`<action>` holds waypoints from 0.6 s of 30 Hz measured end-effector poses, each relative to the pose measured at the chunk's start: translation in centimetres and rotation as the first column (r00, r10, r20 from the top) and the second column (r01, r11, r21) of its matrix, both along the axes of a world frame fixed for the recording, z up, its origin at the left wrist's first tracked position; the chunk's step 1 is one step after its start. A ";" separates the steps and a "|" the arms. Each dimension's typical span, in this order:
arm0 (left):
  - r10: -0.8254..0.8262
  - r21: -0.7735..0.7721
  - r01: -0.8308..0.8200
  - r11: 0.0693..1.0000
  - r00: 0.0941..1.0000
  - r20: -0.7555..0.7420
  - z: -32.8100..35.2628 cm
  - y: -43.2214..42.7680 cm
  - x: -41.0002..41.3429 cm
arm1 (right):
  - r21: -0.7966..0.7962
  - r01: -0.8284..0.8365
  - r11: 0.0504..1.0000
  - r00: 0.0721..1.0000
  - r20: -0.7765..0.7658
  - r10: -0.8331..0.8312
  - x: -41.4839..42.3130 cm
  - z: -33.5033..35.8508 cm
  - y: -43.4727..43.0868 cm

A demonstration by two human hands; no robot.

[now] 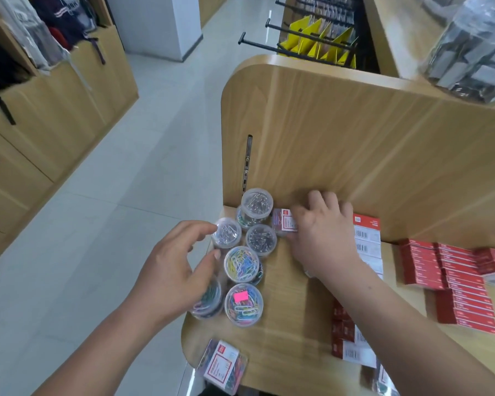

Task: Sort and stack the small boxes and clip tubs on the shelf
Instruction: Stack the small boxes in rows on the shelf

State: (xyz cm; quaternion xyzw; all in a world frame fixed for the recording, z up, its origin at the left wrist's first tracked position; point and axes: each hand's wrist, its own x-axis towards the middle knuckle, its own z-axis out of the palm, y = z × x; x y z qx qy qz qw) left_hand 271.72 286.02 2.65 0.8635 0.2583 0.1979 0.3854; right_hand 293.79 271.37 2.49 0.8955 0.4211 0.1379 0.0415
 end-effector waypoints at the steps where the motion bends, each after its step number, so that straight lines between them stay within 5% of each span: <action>1: 0.012 -0.016 -0.012 1.000 1.000 -0.007 -0.1 0.1 -0.5 | 0.044 -0.005 0.999 1.000 -0.029 0.006 -0.3 0.5 -0.3; 6: 0.074 -0.052 -0.075 0.996 0.997 -0.028 -0.4 -0.4 -2.6 | 0.408 0.017 0.913 0.960 -0.261 0.099 -4.0 2.5 -3.0; 13: 0.063 0.172 -0.060 0.983 0.998 -0.010 -1.9 -4.1 -6.9 | 0.510 0.030 0.860 0.904 -0.381 0.194 -13.5 2.6 -6.9; 18: -0.083 0.027 0.085 0.996 0.995 -0.046 -4.3 -4.4 -7.0 | 0.561 0.107 0.821 0.866 -0.458 0.200 -17.5 -0.4 -7.5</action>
